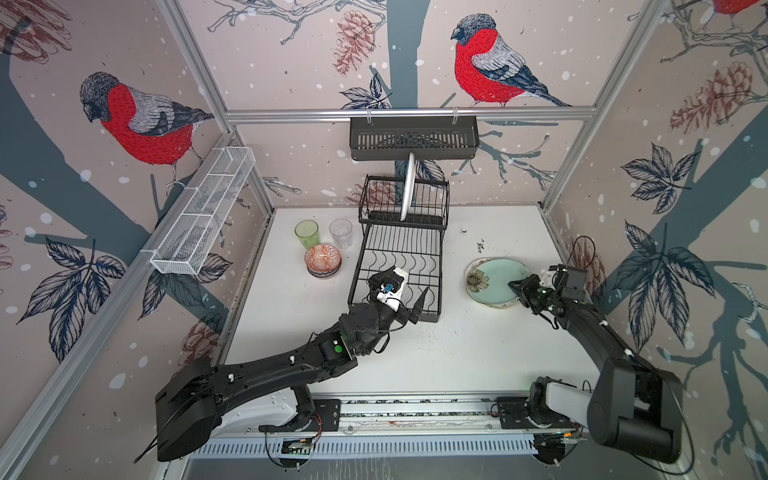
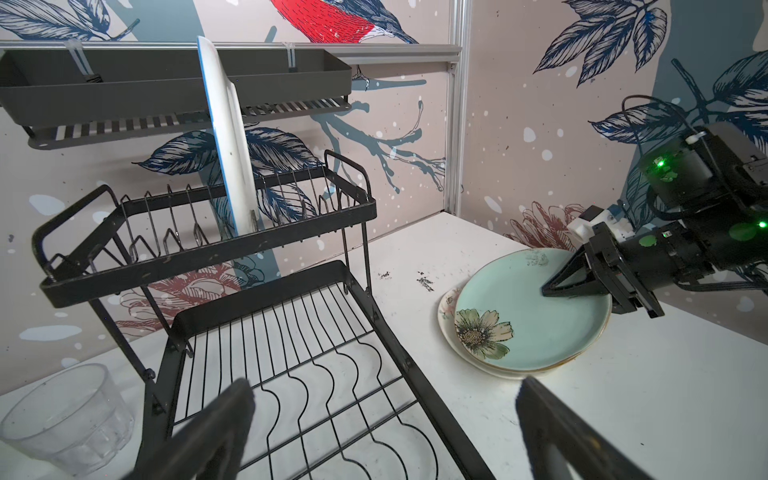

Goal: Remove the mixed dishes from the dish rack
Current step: 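Carry the mint plate over the floral plate while the left moves to the rack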

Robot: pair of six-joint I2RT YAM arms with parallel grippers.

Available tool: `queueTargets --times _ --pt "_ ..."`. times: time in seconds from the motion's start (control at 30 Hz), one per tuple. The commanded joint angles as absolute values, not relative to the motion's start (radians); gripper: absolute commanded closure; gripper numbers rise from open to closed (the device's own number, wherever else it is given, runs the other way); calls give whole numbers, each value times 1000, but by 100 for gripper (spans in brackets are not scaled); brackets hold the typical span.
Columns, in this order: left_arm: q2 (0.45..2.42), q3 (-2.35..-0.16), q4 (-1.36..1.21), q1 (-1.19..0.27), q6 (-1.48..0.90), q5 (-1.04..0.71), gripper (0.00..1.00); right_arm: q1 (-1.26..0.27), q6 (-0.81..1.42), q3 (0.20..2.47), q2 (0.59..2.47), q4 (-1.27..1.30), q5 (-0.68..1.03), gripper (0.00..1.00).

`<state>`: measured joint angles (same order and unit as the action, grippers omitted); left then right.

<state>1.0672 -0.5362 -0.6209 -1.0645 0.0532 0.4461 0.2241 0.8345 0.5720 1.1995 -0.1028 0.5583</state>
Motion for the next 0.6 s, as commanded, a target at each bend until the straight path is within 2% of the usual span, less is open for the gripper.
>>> queueTargets --times 0.0,0.47,0.57 --pt "1064 -533 -672 -1063 55 453 2 219 830 580 1211 -15 557 100" --pt "1073 -539 -665 -1063 55 458 2 216 806 603 1305 -24 552 100" --pt "1067 -536 -668 -1063 55 460 2 216 804 604 1326 -25 562 93"
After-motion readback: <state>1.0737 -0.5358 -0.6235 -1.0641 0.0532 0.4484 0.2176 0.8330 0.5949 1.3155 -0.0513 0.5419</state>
